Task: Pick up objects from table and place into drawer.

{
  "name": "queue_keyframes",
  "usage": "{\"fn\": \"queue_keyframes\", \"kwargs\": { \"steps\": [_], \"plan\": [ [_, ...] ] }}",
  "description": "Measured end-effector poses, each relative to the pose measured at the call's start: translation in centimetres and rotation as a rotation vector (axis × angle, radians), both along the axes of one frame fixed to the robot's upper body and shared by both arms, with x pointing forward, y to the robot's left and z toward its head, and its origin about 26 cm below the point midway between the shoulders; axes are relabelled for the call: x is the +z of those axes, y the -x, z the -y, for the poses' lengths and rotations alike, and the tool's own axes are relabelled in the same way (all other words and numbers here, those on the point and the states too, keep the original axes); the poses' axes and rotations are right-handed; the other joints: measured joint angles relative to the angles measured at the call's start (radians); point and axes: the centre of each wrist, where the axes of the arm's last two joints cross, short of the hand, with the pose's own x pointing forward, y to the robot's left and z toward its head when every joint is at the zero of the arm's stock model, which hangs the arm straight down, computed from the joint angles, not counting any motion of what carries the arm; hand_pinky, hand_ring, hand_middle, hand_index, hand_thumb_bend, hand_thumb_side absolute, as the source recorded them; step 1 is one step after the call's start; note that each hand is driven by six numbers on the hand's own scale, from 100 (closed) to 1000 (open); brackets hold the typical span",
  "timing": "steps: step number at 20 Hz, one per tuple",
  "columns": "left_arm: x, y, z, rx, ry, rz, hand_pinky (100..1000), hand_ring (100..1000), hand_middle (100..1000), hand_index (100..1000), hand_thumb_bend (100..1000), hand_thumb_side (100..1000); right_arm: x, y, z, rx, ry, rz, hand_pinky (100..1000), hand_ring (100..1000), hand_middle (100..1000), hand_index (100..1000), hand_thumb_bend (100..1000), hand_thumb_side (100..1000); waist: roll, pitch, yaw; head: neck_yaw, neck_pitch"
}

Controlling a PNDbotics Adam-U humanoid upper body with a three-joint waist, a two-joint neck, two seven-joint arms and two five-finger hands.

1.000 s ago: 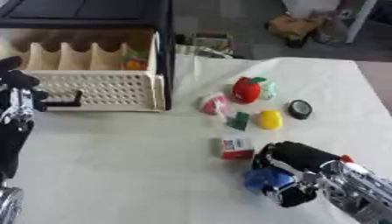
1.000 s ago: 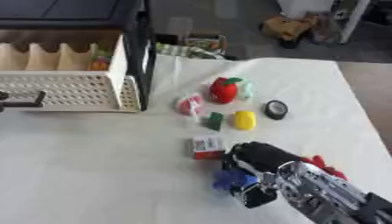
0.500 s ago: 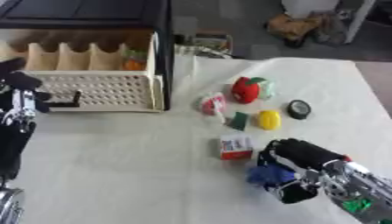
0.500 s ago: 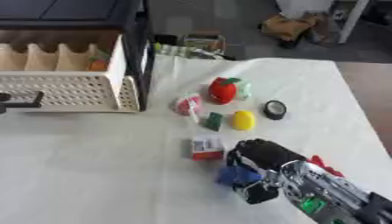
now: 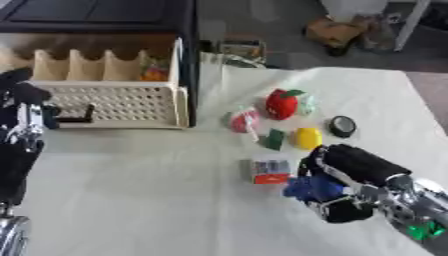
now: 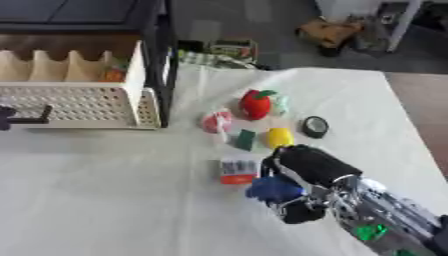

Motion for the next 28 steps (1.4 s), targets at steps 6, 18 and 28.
{"fn": "queue_keyframes", "kwargs": {
  "steps": [6, 18, 28],
  "plan": [
    [0.0, 0.0, 0.0, -0.006, 0.0, 0.0, 605, 367, 514, 765, 100, 441, 3.0, 0.1, 0.0, 0.057, -0.031, 0.082, 732, 525, 343, 512, 100, 121, -0.005, -0.002, 0.001, 0.009, -0.01],
    [0.3, -0.1, 0.1, -0.016, -0.001, 0.012, 605, 371, 515, 765, 100, 461, 10.4, 0.5, -1.7, 0.167, -0.144, 0.308, 737, 477, 318, 491, 100, 133, -0.019, -0.003, 0.011, 0.021, -0.037],
    [0.9, -0.2, 0.4, -0.044, 0.001, 0.025, 605, 376, 517, 765, 100, 474, 15.6, 2.0, -4.7, 0.201, -0.247, 0.368, 747, 464, 310, 482, 100, 137, -0.034, -0.004, 0.026, 0.019, -0.045]
  ]
}}
